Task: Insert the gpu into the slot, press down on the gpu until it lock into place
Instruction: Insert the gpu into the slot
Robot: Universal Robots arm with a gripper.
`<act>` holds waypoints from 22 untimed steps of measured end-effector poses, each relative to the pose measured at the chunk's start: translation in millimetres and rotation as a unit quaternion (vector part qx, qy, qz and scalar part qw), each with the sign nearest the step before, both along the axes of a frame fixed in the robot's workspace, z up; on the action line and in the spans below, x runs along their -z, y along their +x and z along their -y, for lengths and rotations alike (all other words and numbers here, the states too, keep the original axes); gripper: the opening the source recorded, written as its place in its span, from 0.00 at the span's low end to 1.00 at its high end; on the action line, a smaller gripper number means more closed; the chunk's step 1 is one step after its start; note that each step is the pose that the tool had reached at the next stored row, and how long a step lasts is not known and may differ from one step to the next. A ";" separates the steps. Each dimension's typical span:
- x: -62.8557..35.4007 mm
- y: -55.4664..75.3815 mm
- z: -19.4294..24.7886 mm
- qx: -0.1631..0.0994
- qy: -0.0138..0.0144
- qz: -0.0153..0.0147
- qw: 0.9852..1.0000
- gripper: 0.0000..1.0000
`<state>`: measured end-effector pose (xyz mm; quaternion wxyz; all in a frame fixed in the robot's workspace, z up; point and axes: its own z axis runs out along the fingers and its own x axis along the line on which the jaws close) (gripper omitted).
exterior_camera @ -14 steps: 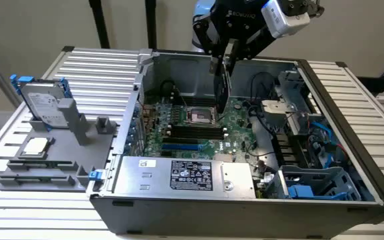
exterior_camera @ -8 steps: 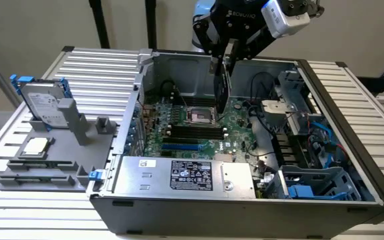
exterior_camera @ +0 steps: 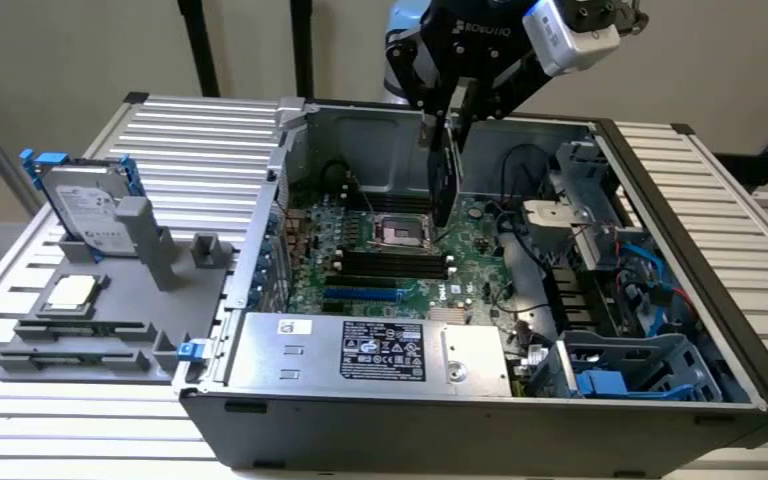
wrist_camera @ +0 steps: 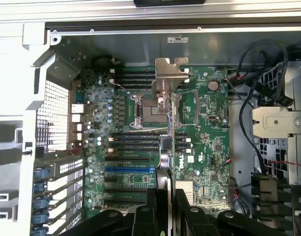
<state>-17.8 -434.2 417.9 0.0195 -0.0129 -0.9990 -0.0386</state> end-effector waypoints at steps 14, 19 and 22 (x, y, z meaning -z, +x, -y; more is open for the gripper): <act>5.6 0.0 0.0 -0.121 0.000 0.000 0.993 0.26; 8.1 0.0 0.0 -0.166 0.000 0.000 0.986 0.26; 9.6 0.0 0.0 -0.193 0.000 0.000 0.981 0.26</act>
